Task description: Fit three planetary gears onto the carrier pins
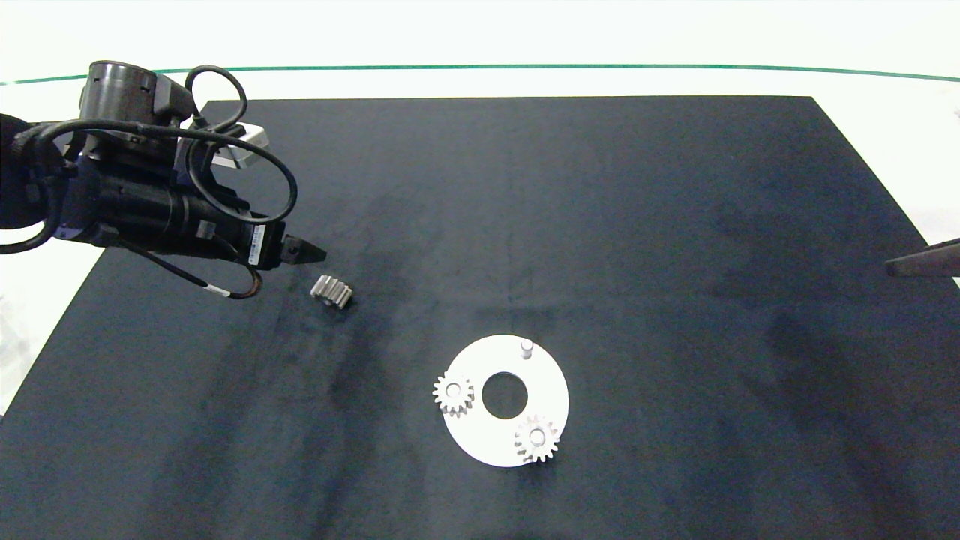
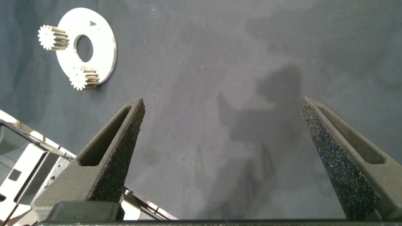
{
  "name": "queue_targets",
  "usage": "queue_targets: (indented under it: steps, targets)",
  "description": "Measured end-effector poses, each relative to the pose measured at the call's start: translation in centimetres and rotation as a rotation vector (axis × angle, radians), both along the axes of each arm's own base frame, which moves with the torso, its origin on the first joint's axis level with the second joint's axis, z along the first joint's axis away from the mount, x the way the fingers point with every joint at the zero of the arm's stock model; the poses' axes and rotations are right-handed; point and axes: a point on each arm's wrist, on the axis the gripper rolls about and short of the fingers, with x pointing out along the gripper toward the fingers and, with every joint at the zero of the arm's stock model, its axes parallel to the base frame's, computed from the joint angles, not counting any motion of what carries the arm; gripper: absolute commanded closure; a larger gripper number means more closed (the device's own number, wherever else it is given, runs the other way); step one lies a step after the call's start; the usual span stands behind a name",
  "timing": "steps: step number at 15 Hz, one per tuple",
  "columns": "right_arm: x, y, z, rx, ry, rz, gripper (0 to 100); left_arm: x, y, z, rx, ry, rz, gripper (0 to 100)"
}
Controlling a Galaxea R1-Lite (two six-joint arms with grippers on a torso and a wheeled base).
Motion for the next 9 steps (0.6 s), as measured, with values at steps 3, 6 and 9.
queue_targets:
  steps: [3, 6, 9]
  targets:
    - [-0.1, 0.0, 0.0, 0.000, -0.002, 0.000, 0, -0.3, -0.2, -0.7, 0.004, 0.007, 0.000, 0]
    - [-0.1, 0.0, 0.0, 0.000, -0.001, 0.000, 0, 0.5, -0.5, -1.3, -0.001, -0.043, -0.006, 0]
    - [-0.1, 0.0, 0.0, 0.000, -0.001, -0.001, 0, 0.9, -0.7, -2.7, 0.004, -0.032, -0.015, 0]
